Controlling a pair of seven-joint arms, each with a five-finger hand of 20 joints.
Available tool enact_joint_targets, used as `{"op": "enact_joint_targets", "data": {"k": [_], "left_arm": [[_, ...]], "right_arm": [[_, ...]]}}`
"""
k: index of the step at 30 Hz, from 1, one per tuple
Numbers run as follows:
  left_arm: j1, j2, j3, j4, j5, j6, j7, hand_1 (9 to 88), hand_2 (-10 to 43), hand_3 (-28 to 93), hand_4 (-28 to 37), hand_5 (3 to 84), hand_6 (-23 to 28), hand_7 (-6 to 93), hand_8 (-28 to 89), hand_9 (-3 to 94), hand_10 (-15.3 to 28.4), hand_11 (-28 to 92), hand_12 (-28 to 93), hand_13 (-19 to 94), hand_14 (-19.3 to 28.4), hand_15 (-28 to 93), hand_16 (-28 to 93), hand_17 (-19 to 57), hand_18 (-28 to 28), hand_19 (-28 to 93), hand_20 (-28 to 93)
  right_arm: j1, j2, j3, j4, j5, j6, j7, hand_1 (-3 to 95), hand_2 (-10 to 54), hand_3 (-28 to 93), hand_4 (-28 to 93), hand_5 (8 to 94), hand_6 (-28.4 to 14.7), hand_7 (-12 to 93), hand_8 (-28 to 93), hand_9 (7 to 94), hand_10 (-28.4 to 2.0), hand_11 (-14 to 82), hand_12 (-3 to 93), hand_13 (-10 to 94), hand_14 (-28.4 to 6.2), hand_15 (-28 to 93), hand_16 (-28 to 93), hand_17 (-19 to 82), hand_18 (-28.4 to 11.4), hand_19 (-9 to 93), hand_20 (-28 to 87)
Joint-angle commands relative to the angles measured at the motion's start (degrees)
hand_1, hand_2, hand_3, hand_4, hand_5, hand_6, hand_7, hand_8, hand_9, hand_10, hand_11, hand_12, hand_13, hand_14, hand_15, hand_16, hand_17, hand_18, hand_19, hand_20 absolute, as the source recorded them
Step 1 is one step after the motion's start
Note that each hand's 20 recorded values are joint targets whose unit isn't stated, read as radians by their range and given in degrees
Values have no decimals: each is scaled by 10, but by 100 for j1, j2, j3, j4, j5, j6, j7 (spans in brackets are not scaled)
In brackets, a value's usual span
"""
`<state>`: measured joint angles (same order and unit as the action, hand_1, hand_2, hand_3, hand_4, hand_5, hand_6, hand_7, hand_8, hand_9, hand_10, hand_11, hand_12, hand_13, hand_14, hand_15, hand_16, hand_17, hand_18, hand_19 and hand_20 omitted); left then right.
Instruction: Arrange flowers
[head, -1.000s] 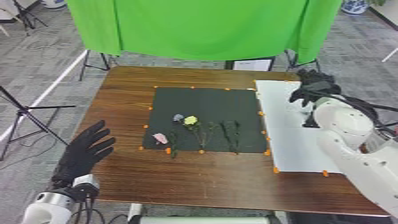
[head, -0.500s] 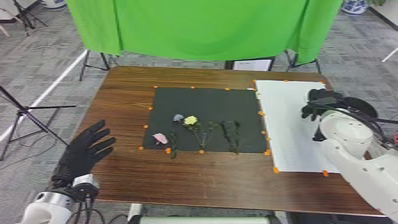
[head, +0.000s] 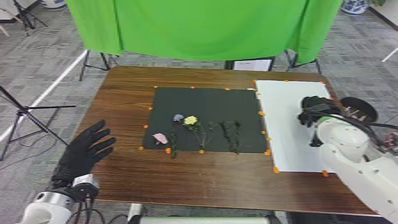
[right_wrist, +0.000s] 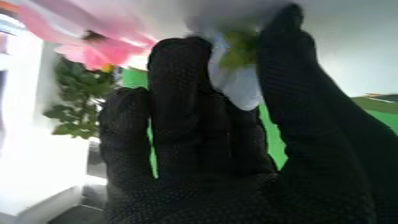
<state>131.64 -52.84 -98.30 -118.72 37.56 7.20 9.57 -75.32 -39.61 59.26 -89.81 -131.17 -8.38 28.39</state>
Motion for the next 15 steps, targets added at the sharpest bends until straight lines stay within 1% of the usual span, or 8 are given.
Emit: {"op": "enact_joint_targets", "data": {"k": [1, 4, 5, 7, 8, 10, 13, 15], "left_arm": [[68, -79, -46, -37, 8, -16, -48, 257, -9, 702, -267, 269, 36, 206, -105, 234, 119, 212, 182, 192, 167, 329, 1, -95, 232, 410, 85], [143, -90, -90, -75, -1, 19, -18, 256, -9, 703, -266, 269, 36, 206, -106, 234, 119, 213, 181, 192, 167, 330, 2, -96, 232, 410, 85], [129, -91, -88, -68, -1, 26, -3, 256, -9, 702, -266, 269, 36, 206, -106, 234, 119, 213, 181, 192, 167, 330, 2, -95, 232, 410, 85], [111, -102, -101, -61, 0, 20, -27, 256, -8, 701, -266, 269, 36, 206, -106, 234, 119, 213, 181, 192, 166, 330, 1, -96, 232, 410, 85], [125, -109, -101, -72, 2, 35, -27, 256, -9, 702, -266, 269, 36, 206, -106, 234, 120, 213, 181, 193, 166, 330, 1, -96, 232, 410, 85], [119, -111, -77, -67, -7, 32, -24, 254, -10, 704, -265, 270, 36, 206, -106, 234, 120, 213, 180, 193, 167, 330, 1, -96, 233, 411, 85], [68, -120, -28, -50, 1, 14, -41, 255, -9, 702, -267, 270, 36, 207, -106, 234, 119, 212, 180, 193, 167, 331, 1, -96, 233, 411, 85], [57, -130, -14, -51, 9, 8, -57, 255, -9, 702, -267, 270, 36, 206, -106, 233, 119, 213, 181, 192, 167, 331, 1, -96, 233, 411, 85]], "right_arm": [[-99, -24, -27, -15, -233, 552, -222, 480, -80, 815, -282, 652, 38, 505, -11, 862, -46, 180, 464, 747, -38, 655, 317, 338, -195, 859, 541], [-101, -55, 9, -132, -189, 657, -269, 482, -86, 826, -282, 680, 38, 492, -9, 875, -43, 190, 467, 761, -39, 659, 320, 348, -197, 868, 542], [-90, -63, 12, -221, -113, 714, -269, 482, -88, 831, -282, 684, 37, 490, -9, 877, -42, 190, 468, 763, -39, 660, 321, 350, -197, 870, 542], [-56, -118, 3, -428, -70, 805, -365, 480, -92, 843, -282, 691, 35, 486, -5, 883, -43, 186, 475, 764, -39, 661, 323, 352, -198, 873, 541], [-4, -156, -48, -528, -73, 890, -427, 480, -93, 845, -283, 693, 35, 485, -4, 883, -43, 185, 479, 764, -39, 662, 324, 353, -199, 875, 541], [146, -260, -176, -741, -27, 1025, -576, 479, -94, 848, -283, 696, 34, 482, -6, 885, -42, 183, 481, 764, -39, 662, 324, 353, -199, 876, 541], [408, -462, -422, -1016, 133, 1089, -791, 475, -95, 856, -282, 698, 32, 480, -5, 888, -41, 177, 487, 765, -39, 663, 325, 353, -200, 877, 542], [539, -624, -552, -1155, 171, 980, -1023, 474, -95, 858, -282, 699, 31, 479, -4, 889, -43, 175, 491, 764, -39, 664, 326, 353, -200, 877, 542]]}}
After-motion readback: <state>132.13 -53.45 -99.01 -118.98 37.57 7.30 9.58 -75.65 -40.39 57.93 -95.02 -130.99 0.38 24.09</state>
